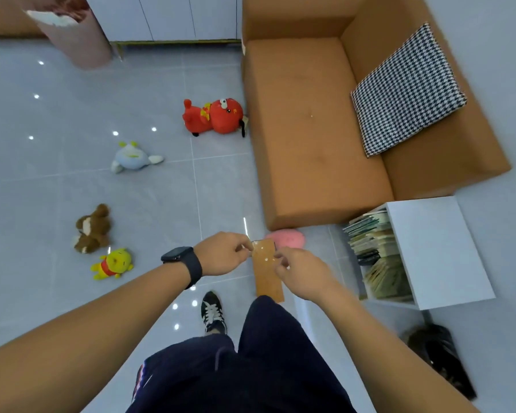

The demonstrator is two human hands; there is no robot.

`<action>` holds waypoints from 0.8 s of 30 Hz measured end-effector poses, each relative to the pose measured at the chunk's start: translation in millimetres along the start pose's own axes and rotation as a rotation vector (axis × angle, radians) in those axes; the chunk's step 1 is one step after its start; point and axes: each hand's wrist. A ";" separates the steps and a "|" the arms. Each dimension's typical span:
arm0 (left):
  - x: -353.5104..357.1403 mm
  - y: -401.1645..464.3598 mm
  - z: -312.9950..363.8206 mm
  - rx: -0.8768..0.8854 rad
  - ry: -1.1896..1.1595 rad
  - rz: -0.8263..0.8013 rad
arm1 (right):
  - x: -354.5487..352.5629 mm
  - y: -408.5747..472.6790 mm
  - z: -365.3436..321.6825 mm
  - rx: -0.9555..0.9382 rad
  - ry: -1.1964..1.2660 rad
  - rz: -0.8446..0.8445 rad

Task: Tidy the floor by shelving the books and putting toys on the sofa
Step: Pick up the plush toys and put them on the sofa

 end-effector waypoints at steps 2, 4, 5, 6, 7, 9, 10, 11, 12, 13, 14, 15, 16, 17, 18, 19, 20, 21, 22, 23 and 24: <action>-9.6 13.3 -0.9 0.015 -0.003 -0.017 | -2.9 5.2 -5.7 0.029 0.033 0.040; -11.8 29.1 6.1 0.026 -0.029 -0.034 | -8.3 13.5 -4.7 0.051 0.064 0.068; -11.3 36.9 11.8 0.029 -0.047 -0.055 | -10.4 18.6 -2.7 0.077 0.089 0.074; -9.4 42.8 17.3 0.038 -0.061 -0.082 | -11.1 23.9 0.1 0.101 0.111 0.078; -7.7 51.6 21.6 0.050 -0.061 -0.117 | -12.3 31.0 4.2 0.127 0.135 0.089; -6.4 67.0 26.1 0.064 -0.046 -0.184 | -11.0 46.0 14.6 0.181 0.184 0.108; -7.8 73.5 26.3 0.062 -0.039 -0.213 | -8.8 52.6 19.2 0.210 0.214 0.114; -10.7 82.6 24.8 0.058 -0.024 -0.238 | -6.0 59.9 23.8 0.247 0.249 0.122; -17.3 94.6 23.4 0.050 0.009 -0.262 | -3.7 70.2 28.6 0.284 0.285 0.142; -23.7 102.2 20.8 0.030 0.031 -0.276 | -1.1 77.4 30.9 0.319 0.318 0.152; -31.5 114.4 18.3 0.001 0.044 -0.279 | 0.1 87.3 34.0 0.358 0.350 0.162; -41.5 131.5 16.6 -0.026 0.046 -0.272 | -1.4 102.0 36.6 0.395 0.377 0.172; -49.1 144.7 13.1 -0.056 0.026 -0.260 | -0.7 114.8 37.5 0.418 0.393 0.171; -55.4 156.3 7.8 -0.091 -0.011 -0.238 | -2.3 126.3 36.9 0.430 0.406 0.162; -59.7 167.9 3.5 -0.126 -0.057 -0.221 | -4.3 139.0 37.2 0.439 0.414 0.159; -60.4 182.2 -1.9 -0.173 -0.096 -0.215 | -4.5 154.2 38.8 0.456 0.431 0.153; -60.1 194.4 -5.1 -0.207 -0.134 -0.201 | -6.3 167.1 41.8 0.469 0.443 0.159; -53.5 212.9 -13.3 -0.258 -0.171 -0.204 | -1.1 185.0 49.7 0.495 0.465 0.152; -50.6 220.2 -17.5 -0.308 -0.218 -0.187 | -0.1 193.7 53.0 0.510 0.489 0.158; -43.0 237.2 -25.9 -0.369 -0.259 -0.188 | 6.3 211.6 61.3 0.542 0.522 0.155; -33.6 251.0 -33.6 -0.424 -0.287 -0.200 | 17.0 228.2 70.3 0.583 0.562 0.157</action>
Point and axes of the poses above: each hand's wrist, its own y-axis towards the middle knuckle, its own x-axis out of the palm, z = x × y, and after that the axes turned 4 degrees about z, right-handed
